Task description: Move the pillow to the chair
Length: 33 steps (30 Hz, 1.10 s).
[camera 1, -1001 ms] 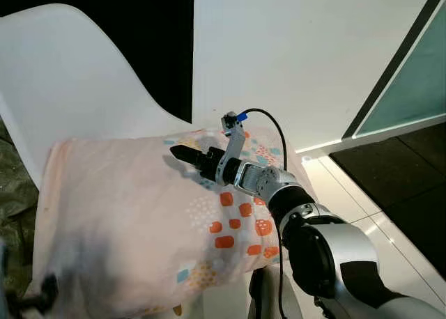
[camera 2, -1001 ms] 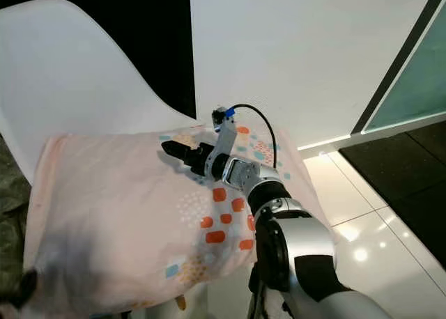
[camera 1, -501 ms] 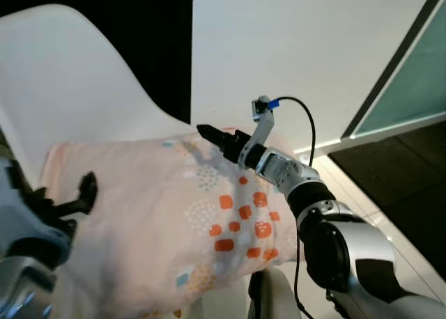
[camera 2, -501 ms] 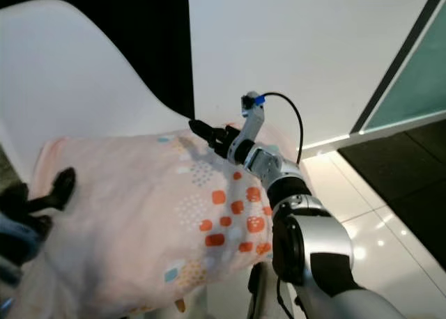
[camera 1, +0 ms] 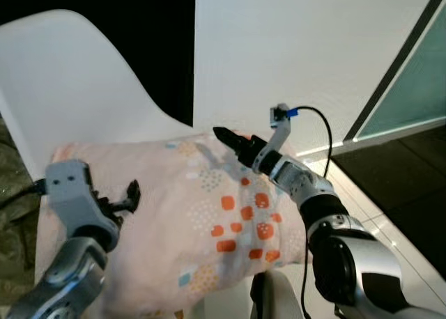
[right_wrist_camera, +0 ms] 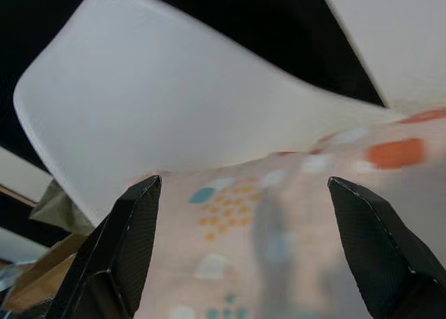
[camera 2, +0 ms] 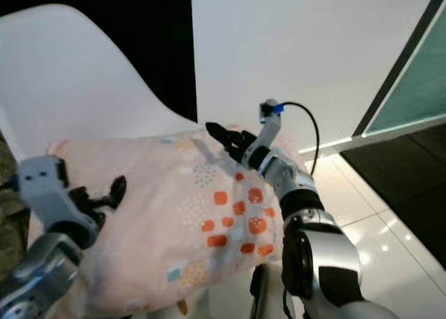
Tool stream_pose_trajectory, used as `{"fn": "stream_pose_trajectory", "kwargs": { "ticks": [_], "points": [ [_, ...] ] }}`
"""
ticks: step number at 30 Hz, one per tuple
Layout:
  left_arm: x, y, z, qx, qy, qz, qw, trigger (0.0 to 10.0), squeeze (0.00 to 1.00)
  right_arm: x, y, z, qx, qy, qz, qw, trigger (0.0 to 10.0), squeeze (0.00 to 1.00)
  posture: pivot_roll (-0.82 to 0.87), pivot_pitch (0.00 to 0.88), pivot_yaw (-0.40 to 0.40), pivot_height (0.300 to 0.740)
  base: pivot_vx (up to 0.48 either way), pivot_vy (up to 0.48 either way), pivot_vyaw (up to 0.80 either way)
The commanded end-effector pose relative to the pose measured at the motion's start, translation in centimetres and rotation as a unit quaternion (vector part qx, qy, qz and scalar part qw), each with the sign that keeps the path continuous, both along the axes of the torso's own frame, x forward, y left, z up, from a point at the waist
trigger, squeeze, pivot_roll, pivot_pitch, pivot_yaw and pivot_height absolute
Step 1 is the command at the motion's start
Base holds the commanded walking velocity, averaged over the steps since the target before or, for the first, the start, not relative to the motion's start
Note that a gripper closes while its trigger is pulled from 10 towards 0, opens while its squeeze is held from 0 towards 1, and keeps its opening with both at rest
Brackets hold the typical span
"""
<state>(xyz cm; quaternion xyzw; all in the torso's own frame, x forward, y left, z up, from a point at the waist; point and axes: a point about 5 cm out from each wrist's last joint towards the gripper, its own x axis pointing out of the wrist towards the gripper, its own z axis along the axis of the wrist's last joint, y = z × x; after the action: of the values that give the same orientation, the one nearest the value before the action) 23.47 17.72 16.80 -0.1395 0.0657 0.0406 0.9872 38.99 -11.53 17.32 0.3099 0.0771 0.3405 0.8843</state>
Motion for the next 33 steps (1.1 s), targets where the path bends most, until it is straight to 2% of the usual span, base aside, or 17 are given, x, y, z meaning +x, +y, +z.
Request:
{"fn": "stream_pose_trajectory", "kwargs": {
  "ticks": [1,2,3,4,9,12,17,23,28,33],
  "points": [
    [0.5,-1.1,-0.2,-0.001,-0.005,-0.017,1.000,10.0,0.00,-0.4,0.1,-0.2,0.000,-0.001,0.011,1.000,10.0,0.00,-0.05,0.030,-0.073,0.385,0.000,0.000,0.00],
    [0.5,-1.1,-0.2,-0.001,-0.005,-0.017,1.000,10.0,0.00,-0.4,0.1,-0.2,0.000,-0.001,0.011,1.000,10.0,0.00,-0.05,0.030,-0.073,0.385,0.000,0.000,0.00],
    [1.0,-2.3,-0.3,-0.002,-0.009,-0.037,0.999,10.0,0.00,-0.8,0.2,-0.6,-0.004,0.002,0.016,1.000,10.0,0.00,-0.06,0.030,-0.074,0.395,0.000,0.000,0.00],
    [1.2,-2.6,-0.3,-0.002,-0.010,-0.042,0.999,10.0,0.00,-1.0,0.2,-0.8,-0.005,0.004,0.017,1.000,10.0,0.00,-0.06,0.029,-0.073,0.400,0.000,0.000,0.00],
    [1.4,-3.0,-0.4,-0.009,-0.012,-0.048,0.999,10.0,0.00,-1.1,0.3,-1.0,-0.005,0.006,0.018,1.000,10.0,0.00,-0.06,0.029,-0.071,0.405,0.000,0.000,0.00],
    [1.8,-4.0,-0.7,-0.016,-0.015,-0.062,0.998,10.0,0.00,-1.7,0.8,-1.4,-0.009,0.004,0.025,1.000,10.0,0.00,-0.07,0.028,-0.069,0.420,0.000,0.000,0.00],
    [2.0,-3.8,-0.6,-0.007,-0.030,-0.056,0.998,10.0,0.00,-2.0,0.8,-1.3,-0.011,-0.001,0.026,1.000,10.0,0.00,-0.08,0.030,-0.069,0.430,0.000,0.000,0.00],
    [2.2,-3.1,0.5,0.017,-0.066,-0.036,0.997,10.0,0.00,-2.8,0.4,-1.1,-0.008,-0.011,0.029,0.999,10.0,0.00,-0.08,0.036,-0.070,0.450,0.000,0.000,0.00],
    [2.3,-2.7,0.3,0.039,-0.070,-0.025,0.996,10.0,0.00,-3.5,0.4,-1.8,-0.030,-0.009,0.028,0.999,10.0,0.00,-0.08,0.040,-0.066,0.470,0.000,0.000,0.00],
    [2.2,-2.6,0.2,0.042,-0.070,-0.023,0.996,10.0,0.00,-3.6,0.2,-1.8,-0.033,-0.009,0.024,0.999,10.0,0.00,-0.08,0.040,-0.066,0.480,0.000,0.000,0.00]
  ]
}}
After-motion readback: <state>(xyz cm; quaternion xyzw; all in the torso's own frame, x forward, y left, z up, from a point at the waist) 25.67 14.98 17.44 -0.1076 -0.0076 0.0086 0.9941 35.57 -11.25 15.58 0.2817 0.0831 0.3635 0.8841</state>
